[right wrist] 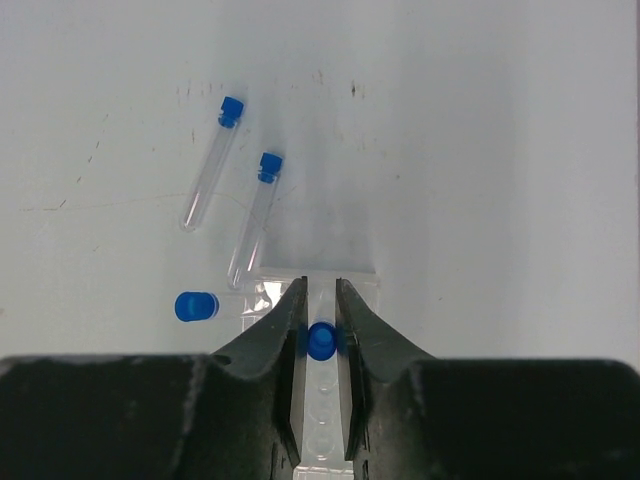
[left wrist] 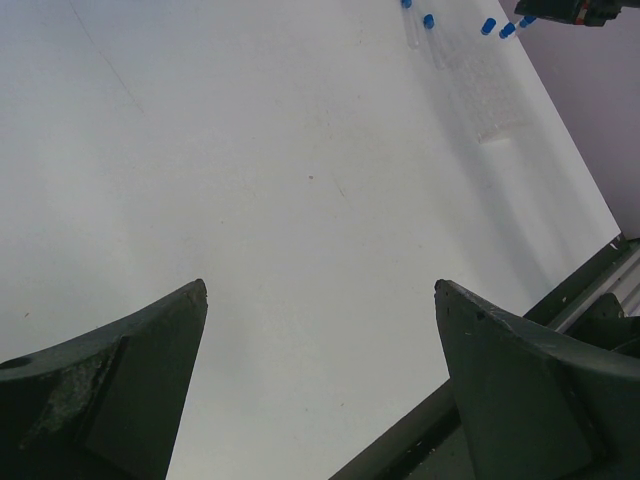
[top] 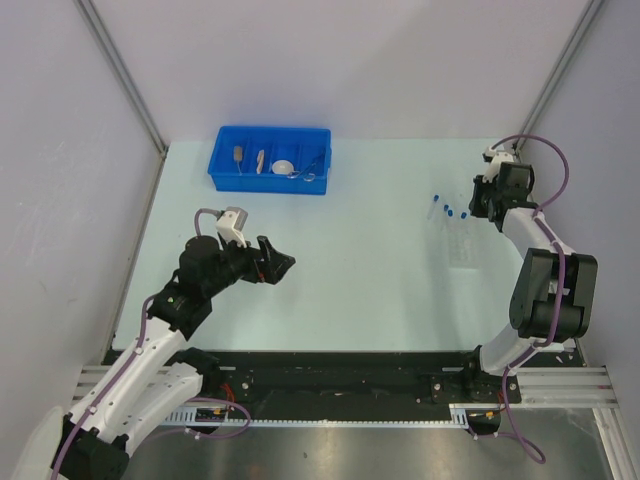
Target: Organize the chemistry lab equipment
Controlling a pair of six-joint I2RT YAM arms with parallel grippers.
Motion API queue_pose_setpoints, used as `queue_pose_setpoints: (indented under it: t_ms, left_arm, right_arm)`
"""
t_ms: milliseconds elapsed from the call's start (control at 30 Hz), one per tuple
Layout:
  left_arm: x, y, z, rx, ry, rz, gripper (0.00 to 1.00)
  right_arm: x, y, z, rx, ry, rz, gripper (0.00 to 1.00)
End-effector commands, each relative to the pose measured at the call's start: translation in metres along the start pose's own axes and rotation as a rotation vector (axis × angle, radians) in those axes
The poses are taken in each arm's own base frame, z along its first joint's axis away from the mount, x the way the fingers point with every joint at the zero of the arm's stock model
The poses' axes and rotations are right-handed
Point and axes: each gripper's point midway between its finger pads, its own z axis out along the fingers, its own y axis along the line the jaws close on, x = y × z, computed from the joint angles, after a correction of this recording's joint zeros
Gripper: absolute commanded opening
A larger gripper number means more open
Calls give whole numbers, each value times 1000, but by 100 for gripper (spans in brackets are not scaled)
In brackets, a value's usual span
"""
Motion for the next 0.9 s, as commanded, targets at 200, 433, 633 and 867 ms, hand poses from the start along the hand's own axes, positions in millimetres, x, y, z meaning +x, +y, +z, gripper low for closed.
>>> queue_pose_setpoints:
  t_ms: [200, 433, 633, 867]
  left_arm:
    - [-8, -6, -1, 30, -29, -5, 100]
    - [-10, -8, 0, 38, -31, -7, 100]
    - [-10, -8, 0, 40, -25, -4, 100]
    - [-11, -9, 2, 41, -23, -3, 100]
  right_arm:
    - [-21, -6, -15, -27, -49, 27, 28]
    - [-34, -5, -29, -54, -93, 24, 32]
    - [-57, 16, -55, -159, -175, -94, 42]
    - [-56, 76, -74, -348, -189, -248, 59]
